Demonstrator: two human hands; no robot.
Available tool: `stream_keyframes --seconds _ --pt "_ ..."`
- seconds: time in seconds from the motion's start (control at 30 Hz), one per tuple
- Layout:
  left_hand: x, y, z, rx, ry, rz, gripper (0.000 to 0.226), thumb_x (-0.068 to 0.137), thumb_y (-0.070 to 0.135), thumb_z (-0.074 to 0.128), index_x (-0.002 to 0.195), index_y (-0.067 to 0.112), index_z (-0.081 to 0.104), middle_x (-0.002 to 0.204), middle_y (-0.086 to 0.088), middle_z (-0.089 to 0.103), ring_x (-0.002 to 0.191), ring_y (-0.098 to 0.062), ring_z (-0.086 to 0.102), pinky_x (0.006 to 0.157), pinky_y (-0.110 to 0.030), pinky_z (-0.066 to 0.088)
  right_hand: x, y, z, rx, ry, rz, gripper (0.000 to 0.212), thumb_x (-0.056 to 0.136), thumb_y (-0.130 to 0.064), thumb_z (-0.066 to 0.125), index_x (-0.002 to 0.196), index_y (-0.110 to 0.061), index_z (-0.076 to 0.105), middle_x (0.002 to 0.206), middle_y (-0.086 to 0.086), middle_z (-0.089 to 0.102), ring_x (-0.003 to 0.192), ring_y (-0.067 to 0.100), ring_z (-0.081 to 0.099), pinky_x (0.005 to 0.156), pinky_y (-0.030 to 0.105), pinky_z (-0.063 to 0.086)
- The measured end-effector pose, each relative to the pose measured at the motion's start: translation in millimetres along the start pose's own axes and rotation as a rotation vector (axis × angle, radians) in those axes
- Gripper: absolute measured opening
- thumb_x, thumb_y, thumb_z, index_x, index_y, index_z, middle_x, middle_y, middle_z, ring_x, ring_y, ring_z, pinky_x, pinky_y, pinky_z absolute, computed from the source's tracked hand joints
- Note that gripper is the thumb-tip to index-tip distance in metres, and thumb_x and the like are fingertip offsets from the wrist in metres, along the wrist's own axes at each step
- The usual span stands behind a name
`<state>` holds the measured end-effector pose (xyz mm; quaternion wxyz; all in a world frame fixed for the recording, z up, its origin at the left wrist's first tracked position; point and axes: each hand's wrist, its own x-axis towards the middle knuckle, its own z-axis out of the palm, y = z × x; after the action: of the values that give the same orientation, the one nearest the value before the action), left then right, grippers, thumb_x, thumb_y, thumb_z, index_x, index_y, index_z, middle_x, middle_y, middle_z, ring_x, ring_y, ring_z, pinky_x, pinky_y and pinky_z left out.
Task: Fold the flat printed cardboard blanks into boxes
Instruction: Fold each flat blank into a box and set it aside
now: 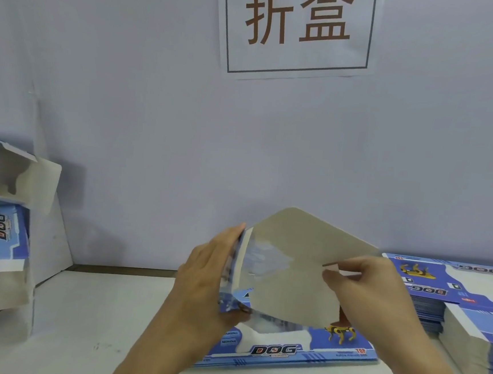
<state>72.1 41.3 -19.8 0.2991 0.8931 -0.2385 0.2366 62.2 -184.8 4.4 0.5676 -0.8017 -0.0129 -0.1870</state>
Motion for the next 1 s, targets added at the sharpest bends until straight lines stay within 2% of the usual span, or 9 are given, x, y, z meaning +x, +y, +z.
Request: stream_keyframes --seconds 0.07,0.2,0.33,0.43,0.5,0.63,0.8,0.9,1.0 --pt "-1.2 -1.9 0.4 -0.029 0.07 0.027 0.107 0.066 0.026 0.093 0.143 0.051 0.024 0.14 0.045 0.024 0.131 0.016 0.022 0.11 -0.018 0.031 0.7 -0.4 -1.0 0.011 0.009 -0.016 0.045 0.087 -0.002 0.058 0.069 -0.04 0.076 0.059 0.0 0.071 0.043 0.016 0.057 0.039 0.025 0.049" --pt "-5.8 -7.5 -8.5 -0.212 0.067 0.008 0.105 0.066 0.029 0.092 0.142 0.059 0.027 0.14 0.034 0.041 0.13 0.006 0.042 0.096 -0.007 0.041 1.6 -1.9 -5.8 0.078 -0.013 -0.02 0.03 0.086 -0.007 0.066 0.072 -0.03 0.078 0.061 0.01 0.068 0.052 0.026 0.052 0.041 0.026 0.049" --pt "-2.1 -2.4 -14.4 -0.385 0.112 -0.057 0.103 0.065 0.034 0.078 0.147 0.05 0.017 0.142 0.031 0.036 0.121 0.024 0.038 0.086 -0.005 0.048 -2.0 -13.1 -4.5 0.226 -0.045 -0.097 0.006 0.084 -0.032 0.073 0.083 -0.03 0.079 0.069 0.0 0.074 0.058 0.02 0.067 0.044 0.023 0.049" --pt "-1.2 0.5 -15.3 -0.402 0.147 -0.114 0.109 0.064 0.052 0.07 0.153 0.046 0.009 0.14 0.029 0.04 0.12 0.016 0.042 0.09 -0.024 0.056 -4.5 -15.0 3.3 0.283 -0.122 -0.203 0.037 0.087 -0.061 0.058 0.098 -0.032 0.077 0.075 0.002 0.073 0.066 0.02 0.068 0.054 0.024 0.053" --pt "-0.8 -0.7 -15.5 -0.458 0.232 -0.142 0.11 0.061 0.058 0.066 0.156 0.038 0.015 0.136 0.021 0.051 0.115 0.016 0.049 0.082 -0.018 0.057 -5.3 -16.1 11.2 0.426 -0.257 -0.192 0.053 0.079 -0.069 0.049 0.112 -0.035 0.073 0.101 -0.002 0.077 0.091 0.018 0.072 0.077 0.036 0.056" --pt "1.4 -0.5 -13.8 -0.563 0.321 -0.16 0.094 0.07 0.06 0.066 0.152 0.032 0.03 0.125 0.019 0.063 0.117 -0.007 0.058 0.101 -0.044 0.052 -5.5 -7.1 22.9 0.456 -0.543 -0.15 0.112 0.049 -0.079 0.077 0.147 -0.044 0.036 0.14 -0.011 0.059 0.122 0.015 0.062 0.099 0.046 0.052" --pt "-0.1 7.0 -9.1 -0.67 0.257 -0.161 0.086 0.065 0.066 0.062 0.143 0.032 0.046 0.119 0.015 0.069 0.116 -0.021 0.063 0.1 -0.052 0.051 -11.9 1.7 28.8 0.293 -0.473 -0.234 0.101 0.044 -0.091 0.068 0.133 -0.054 0.036 0.108 -0.039 0.064 0.097 -0.016 0.063 0.069 0.001 0.048" --pt "-0.8 12.2 -2.3 -0.772 0.23 -0.177 0.048 0.074 0.06 0.068 0.118 0.044 0.062 0.112 0.01 0.073 0.107 -0.021 0.069 0.082 -0.035 0.06 -8.2 1.0 32.8 0.391 -0.36 -0.172 0.068 0.059 -0.077 0.07 0.119 -0.053 0.048 0.105 -0.029 0.069 0.093 -0.007 0.068 0.067 0.007 0.052" --pt "1.3 22.9 10.1 -0.878 0.273 -0.2 0.027 0.08 0.051 0.061 0.106 0.045 0.068 0.11 0.004 0.074 0.104 -0.019 0.071 0.078 -0.031 0.061 -4.8 4.9 40.2 0.457 -0.197 -0.103 0.071 0.059 -0.068 0.074 0.121 -0.041 0.051 0.102 -0.019 0.073 0.089 0.006 0.073 0.064 0.019 0.058"
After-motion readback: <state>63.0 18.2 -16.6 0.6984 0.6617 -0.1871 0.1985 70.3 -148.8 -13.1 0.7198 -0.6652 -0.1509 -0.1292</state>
